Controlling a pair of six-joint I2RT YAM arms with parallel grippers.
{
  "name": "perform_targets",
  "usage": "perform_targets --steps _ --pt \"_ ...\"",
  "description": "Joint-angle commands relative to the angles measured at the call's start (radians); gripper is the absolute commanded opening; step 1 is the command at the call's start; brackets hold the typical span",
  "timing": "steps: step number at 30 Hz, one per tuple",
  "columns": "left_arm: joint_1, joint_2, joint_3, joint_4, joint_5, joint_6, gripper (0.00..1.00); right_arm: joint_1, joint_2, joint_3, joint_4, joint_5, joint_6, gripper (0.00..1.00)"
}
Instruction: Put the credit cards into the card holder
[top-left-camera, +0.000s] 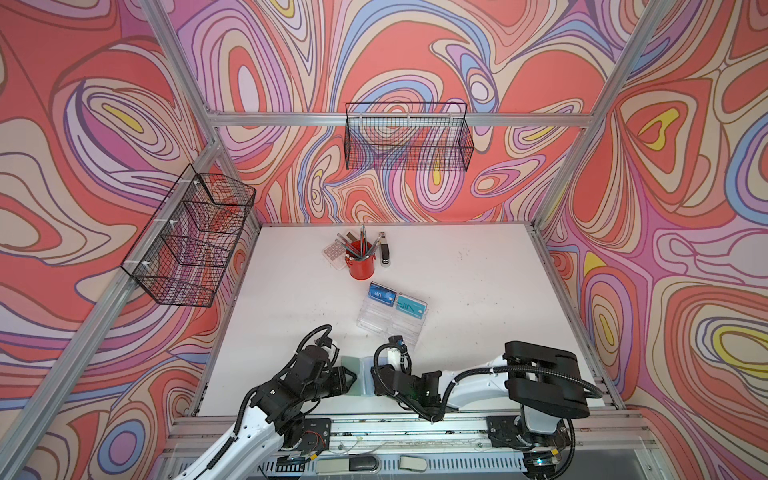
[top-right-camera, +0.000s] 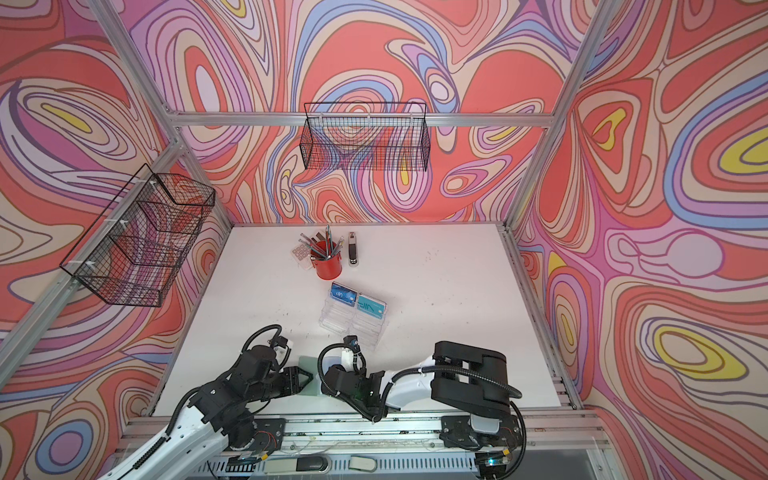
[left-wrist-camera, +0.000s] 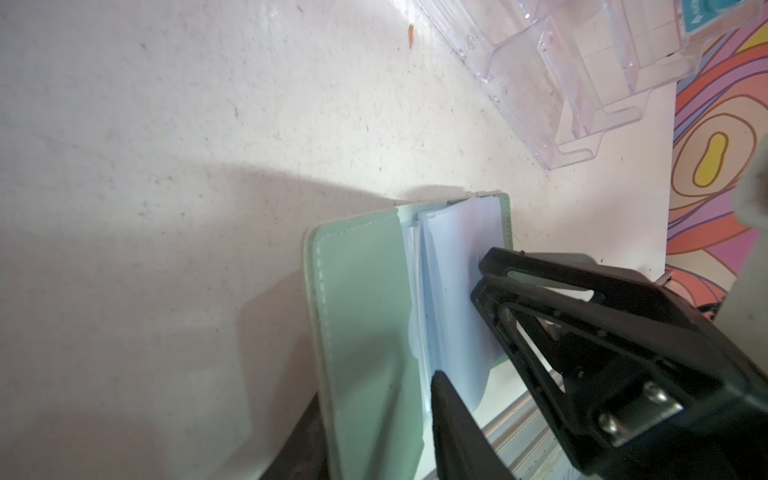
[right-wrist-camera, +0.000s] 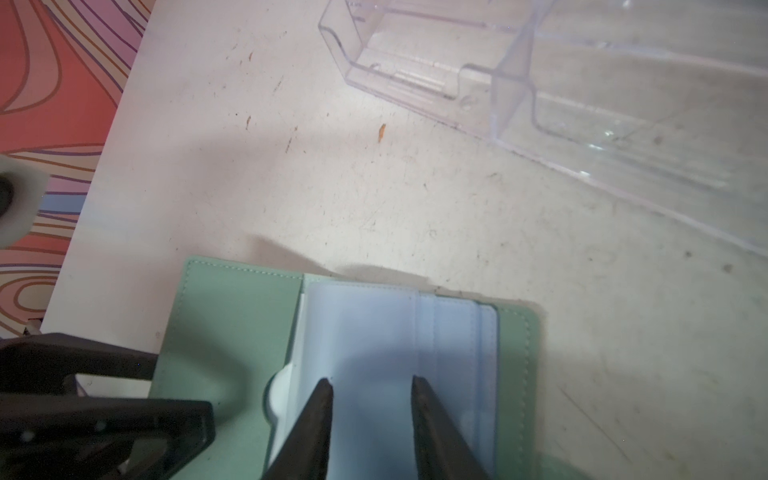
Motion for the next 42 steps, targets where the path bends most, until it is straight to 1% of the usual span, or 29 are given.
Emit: perform_targets --steps 1,11,17,21,26,31,33,37,39,41,42 --pt "0.004 0.001 0.006 -0.008 0.001 -0.001 0.39 0.005 0.038 0.006 -0.002 -0.033 0.008 0.34" --pt "0.004 -0.002 0.009 -0.024 -0.020 -0.001 0.41 0.003 0.074 0.014 0.098 -0.100 0.000 0.34" --pt "0.004 -0.001 0.012 -0.022 -0.016 -0.001 0.45 0.003 0.085 0.006 0.159 -0.120 0.005 0.32" --pt "0.004 -0.023 0.021 -0.066 -0.066 -0.006 0.46 0.004 0.083 0.004 0.186 -0.135 0.001 0.32" --pt "0.004 -0.065 0.021 -0.091 -0.074 -0.007 0.48 0.003 0.085 -0.002 0.238 -0.155 -0.005 0.31" --pt "0.004 -0.070 0.028 -0.105 -0.093 -0.009 0.49 0.003 0.094 -0.002 0.282 -0.180 -0.005 0.30" --pt "0.004 -0.069 0.028 -0.105 -0.095 -0.009 0.52 0.003 0.105 0.006 0.285 -0.192 -0.003 0.30" --pt "0.004 -0.052 0.025 -0.095 -0.100 -0.012 0.64 0.004 0.118 0.009 0.312 -0.210 -0.003 0.29" --pt "0.004 -0.039 0.022 -0.081 -0.093 -0.012 0.67 0.004 0.129 0.013 0.321 -0.220 0.002 0.28" --pt "0.004 -0.018 0.017 -0.065 -0.087 -0.013 0.67 0.004 0.143 0.015 0.338 -0.232 0.006 0.24" --pt "0.004 -0.006 0.016 -0.055 -0.083 -0.013 0.65 0.004 0.149 0.014 0.350 -0.236 0.006 0.23"
